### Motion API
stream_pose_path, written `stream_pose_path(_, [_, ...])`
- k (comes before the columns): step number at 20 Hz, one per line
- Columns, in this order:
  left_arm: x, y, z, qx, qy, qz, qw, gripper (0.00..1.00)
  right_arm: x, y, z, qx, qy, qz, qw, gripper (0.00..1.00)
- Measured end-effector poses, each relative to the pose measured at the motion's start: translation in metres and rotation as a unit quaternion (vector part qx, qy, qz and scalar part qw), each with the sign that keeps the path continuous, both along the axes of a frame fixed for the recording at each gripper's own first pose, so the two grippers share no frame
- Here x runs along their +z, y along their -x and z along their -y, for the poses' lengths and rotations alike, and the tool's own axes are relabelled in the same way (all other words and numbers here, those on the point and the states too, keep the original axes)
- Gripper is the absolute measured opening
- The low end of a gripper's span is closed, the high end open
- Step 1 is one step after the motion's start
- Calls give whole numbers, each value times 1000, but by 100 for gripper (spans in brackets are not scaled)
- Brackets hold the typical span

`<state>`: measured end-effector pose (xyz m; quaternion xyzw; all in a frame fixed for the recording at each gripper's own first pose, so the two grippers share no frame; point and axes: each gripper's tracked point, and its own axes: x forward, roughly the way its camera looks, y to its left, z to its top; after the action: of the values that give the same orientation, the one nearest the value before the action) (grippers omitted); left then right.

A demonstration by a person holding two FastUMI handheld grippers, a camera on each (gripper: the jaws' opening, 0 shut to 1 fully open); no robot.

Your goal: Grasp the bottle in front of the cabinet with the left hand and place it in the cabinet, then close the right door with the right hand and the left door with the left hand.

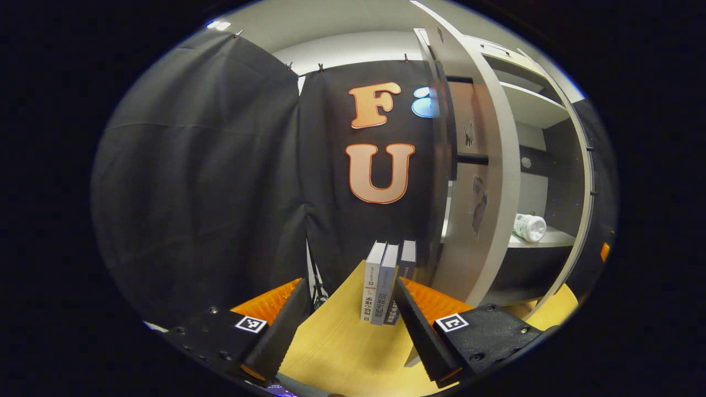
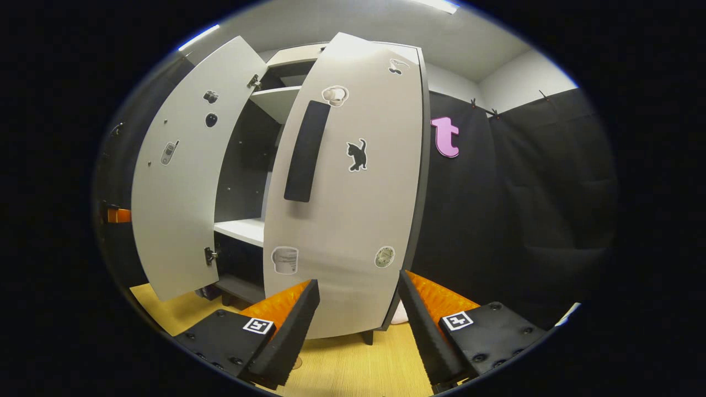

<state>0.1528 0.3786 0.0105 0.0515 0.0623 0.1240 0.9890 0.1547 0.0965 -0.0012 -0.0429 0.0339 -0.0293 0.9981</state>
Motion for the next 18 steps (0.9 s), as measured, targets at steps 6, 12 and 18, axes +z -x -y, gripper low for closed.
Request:
stream_pose_path(6, [-8,-14,21,-34,0,-2,999,96,-5,5,10,-11,7,-6,1000,89])
stream_pose_path(12, [-12,-10,46,-66,-2,-2,998,95,-9,3,8,-9,-2,-10,1000,89])
stream_pose_path(18, [-30,-4,109,-118,28,-17,993,95,-5,8,9,-5,-8,-6,1000,95])
